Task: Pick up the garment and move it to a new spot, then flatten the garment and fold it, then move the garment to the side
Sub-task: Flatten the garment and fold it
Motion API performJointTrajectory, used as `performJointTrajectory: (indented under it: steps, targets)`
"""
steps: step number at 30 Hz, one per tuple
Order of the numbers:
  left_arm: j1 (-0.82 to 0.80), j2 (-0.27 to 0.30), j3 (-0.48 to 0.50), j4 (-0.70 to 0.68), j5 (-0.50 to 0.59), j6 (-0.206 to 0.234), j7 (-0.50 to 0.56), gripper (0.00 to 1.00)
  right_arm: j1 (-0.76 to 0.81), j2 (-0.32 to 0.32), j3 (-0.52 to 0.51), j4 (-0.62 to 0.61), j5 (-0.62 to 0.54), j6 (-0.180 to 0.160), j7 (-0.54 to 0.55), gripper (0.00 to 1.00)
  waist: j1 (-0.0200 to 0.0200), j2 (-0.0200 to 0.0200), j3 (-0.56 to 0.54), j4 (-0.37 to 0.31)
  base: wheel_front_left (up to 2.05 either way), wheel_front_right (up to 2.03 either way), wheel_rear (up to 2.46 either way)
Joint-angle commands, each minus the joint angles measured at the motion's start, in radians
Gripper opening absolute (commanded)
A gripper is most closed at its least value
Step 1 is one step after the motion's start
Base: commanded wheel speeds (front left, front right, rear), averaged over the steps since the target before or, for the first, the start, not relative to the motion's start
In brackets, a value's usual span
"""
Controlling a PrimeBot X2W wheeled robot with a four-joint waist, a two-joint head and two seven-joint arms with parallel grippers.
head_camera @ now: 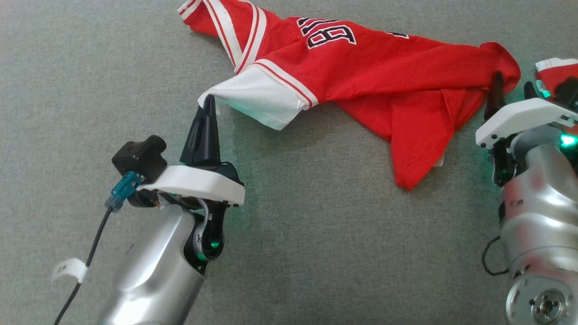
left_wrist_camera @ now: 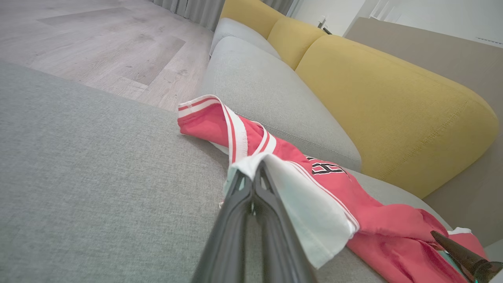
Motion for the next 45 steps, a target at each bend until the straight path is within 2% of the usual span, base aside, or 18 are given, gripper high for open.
performJointTrajectory:
  steps: [1, 3, 4, 5, 6, 7, 14, 18, 22, 26, 29, 30, 32, 35, 39, 42, 45]
  targets:
    - [-0.038, 0.02, 0.024, -0.033, 0.007, 0.007, -0.001, 0.0, -0.043, 0.0, 0.018, -0.014, -0.011, 0.007, -0.017, 1.0, 0.0, 0.0, 0.001, 0.001, 0.0, 0.0, 0.0]
    - [-0.039, 0.021, 0.023, -0.034, 0.007, 0.007, -0.001, 0.0, -0.052, -0.004, 0.022, 0.002, -0.018, 0.007, -0.02, 1.0, 0.0, 0.0, 0.002, 0.002, 0.0, 0.0, 0.0]
    - [-0.04, 0.021, 0.022, -0.034, 0.008, 0.008, -0.001, 0.0, -0.056, -0.007, 0.022, 0.01, -0.019, 0.007, -0.022, 0.84, 0.0, 0.0, 0.003, 0.003, 0.0, 0.0, 0.0]
    - [-0.04, 0.022, 0.022, -0.035, 0.008, 0.008, -0.001, 0.0, -0.06, -0.01, 0.023, 0.018, -0.019, 0.007, -0.024, 0.45, 0.0, 0.0, 0.003, 0.003, 0.0, 0.0, 0.0]
    - [-0.041, 0.022, 0.022, -0.035, 0.008, 0.009, -0.001, 0.0, -0.064, -0.013, 0.024, 0.026, -0.019, 0.007, -0.027, 0.2, 0.0, 0.0, 0.003, 0.004, 0.0, 0.0, 0.0]
    - [-0.041, 0.023, 0.022, -0.035, 0.008, 0.009, -0.002, 0.0, -0.068, -0.016, 0.027, 0.034, -0.02, 0.007, -0.031, 0.0, 0.0, 0.0, 0.003, 0.003, 0.0, 0.0, 0.0]
    - [-0.029, 0.038, 0.031, -0.03, 0.002, 0.013, -0.005, 0.0, -0.082, -0.03, 0.069, 0.077, -0.011, 0.007, -0.074, 0.0, 0.0, 0.0, -0.025, -0.014, 0.0, 0.0, 0.0]
    - [-0.026, 0.057, 0.038, -0.034, 0.002, 0.013, -0.005, 0.0, -0.088, -0.028, 0.138, 0.098, 0.011, 0.007, -0.096, 0.0, 0.0, 0.0, -0.06, -0.03, 0.0, 0.0, 0.0]
    - [-0.036, 0.097, 0.06, -0.042, 0.002, 0.015, 0.003, 0.0, -0.106, -0.018, 0.256, 0.104, 0.075, 0.007, -0.111, 0.0, 0.0, 0.0, -0.108, -0.05, 0.0, 0.0, 0.0]
    - [-0.078, 0.16, 0.095, -0.053, 0.006, 0.018, 0.024, 0.0, -0.12, -0.004, 0.433, 0.064, 0.206, 0.007, -0.098, 0.0, 0.0, 0.0, -0.164, -0.07, 0.0, 0.0, 0.0]
    - [-0.133, 0.208, 0.127, -0.063, 0.001, 0.015, 0.052, 0.0, -0.104, -0.001, 0.597, -0.049, 0.353, 0.007, -0.048, 0.0, 0.0, 0.0, -0.206, -0.08, 0.0, 0.0, 0.0]
    - [-0.133, 0.208, 0.127, -0.063, 0.001, 0.015, 0.052, 0.0, -0.104, -0.001, 0.597, -0.049, 0.353, 0.007, -0.048, 0.0, 0.0, 0.0, -0.206, -0.08, 0.0, 0.0, 0.0]
    - [-0.18, 0.239, 0.146, -0.065, -0.001, 0.013, 0.076, 0.0, -0.081, -0.01, 0.701, -0.179, 0.477, 0.007, 0.005, 0.0, 0.0, 0.0, -0.231, -0.083, 0.0, 0.0, 0.0]
    - [-0.256, 0.277, 0.175, -0.055, -0.007, 0.013, 0.111, 0.0, -0.042, -0.09, 0.818, -0.419, 0.672, 0.007, 0.096, 0.0, 0.0, 0.0, -0.262, -0.085, 0.0, 0.0, 0.0]
    - [-0.36, 0.308, 0.205, -0.026, -0.015, 0.012, 0.144, 0.0, -0.03, -0.21, 0.842, -0.659, 0.841, 0.007, 0.163, 0.0, 0.0, 0.0, -0.29, -0.082, 0.0, 0.0, 0.0]
    - [-0.427, 0.318, 0.214, -0.001, -0.016, 0.005, 0.158, 0.0, -0.045, -0.26, 0.831, -0.751, 0.874, 0.007, 0.161, 0.0, 0.0, 0.0, -0.307, -0.074, 0.0, 0.0, 0.0]
    - [-0.477, 0.323, 0.21, 0.016, -0.01, -0.006, 0.165, 0.0, -0.056, -0.278, 0.819, -0.796, 0.878, 0.007, 0.157, 0.0, 0.0, 0.0, -0.319, -0.064, 0.0, 0.0, 0.0]
